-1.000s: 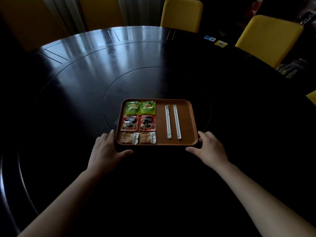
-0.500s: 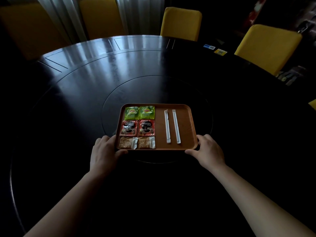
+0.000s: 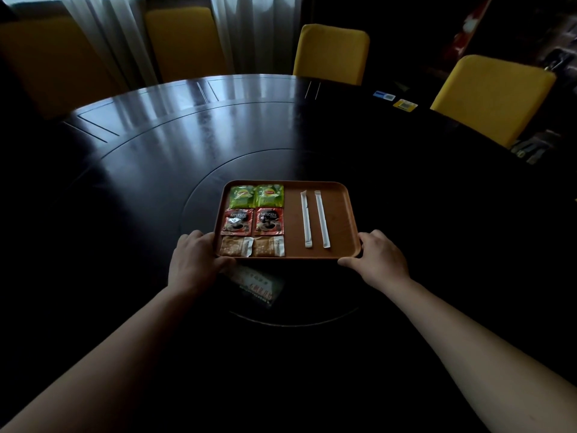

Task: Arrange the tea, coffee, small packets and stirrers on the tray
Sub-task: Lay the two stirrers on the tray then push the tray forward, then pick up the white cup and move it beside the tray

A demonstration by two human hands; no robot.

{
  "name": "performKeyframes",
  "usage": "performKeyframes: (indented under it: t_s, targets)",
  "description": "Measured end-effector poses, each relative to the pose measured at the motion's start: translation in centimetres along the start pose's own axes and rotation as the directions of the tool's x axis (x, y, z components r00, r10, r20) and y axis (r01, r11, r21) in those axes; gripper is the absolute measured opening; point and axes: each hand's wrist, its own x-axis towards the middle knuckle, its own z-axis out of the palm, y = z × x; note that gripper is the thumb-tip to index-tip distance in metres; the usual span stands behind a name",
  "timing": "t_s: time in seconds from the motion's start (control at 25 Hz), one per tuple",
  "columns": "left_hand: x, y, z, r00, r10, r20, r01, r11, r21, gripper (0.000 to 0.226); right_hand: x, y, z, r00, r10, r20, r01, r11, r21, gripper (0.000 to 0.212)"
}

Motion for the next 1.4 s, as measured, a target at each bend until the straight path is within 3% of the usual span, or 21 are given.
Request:
performKeyframes:
  t_s: [0.32, 0.6, 0.8, 0.92, 1.04, 1.2, 1.4]
  targets:
    - [2.6, 0.1, 0.7, 1.000, -0.008, -0.004, 0.008, 0.999, -0.042, 0.043, 3.2, 0.2, 0.5, 0.999, -0.039, -0.015, 0.039, 0.999, 0.009, 0.051]
    - [2.6, -0.3, 1.1, 1.000, -0.009, 0.003, 0.009, 1.000, -0.008, 0.044, 3.9, 0.4, 1.2, 1.000, 0.013, -0.014, -0.012, 0.999, 0.042, 0.058]
    - [0.0, 1.5, 0.2, 0.999, -0.028, 0.033, 0.026, 0.998, 0.052, 0.059, 1.9, 0.4, -0.3, 0.998, 0.060, 0.028, -0.062, 0.992, 0.107, 0.058]
    - [-5.6, 2.6, -0.3, 1.000, -0.019, 0.009, 0.019, 1.000, 0.007, 0.063, -2.6, 1.4, -1.2, 0.996, 0.088, 0.010, -0.088, 0.977, 0.194, 0.049]
    - [-14.1, 4.4, -0.3, 0.995, 0.096, 0.007, -0.096, 0.995, 0.023, 0.052, -9.7, 2.7, -2.8, 0.992, 0.125, 0.030, -0.128, 0.945, 0.301, 0.035]
    - [-26.2, 7.5, 0.0, 0.959, 0.269, 0.089, -0.266, 0.963, -0.046, 0.042, -22.8, 3.8, -5.0, 0.987, 0.159, -0.011, -0.137, 0.880, 0.456, 0.023]
    - [-35.8, 8.0, 0.8, 0.875, 0.430, 0.222, -0.425, 0.902, -0.072, 0.043, -41.5, 5.7, -4.7, 0.961, 0.264, 0.080, -0.259, 0.765, 0.590, 0.019]
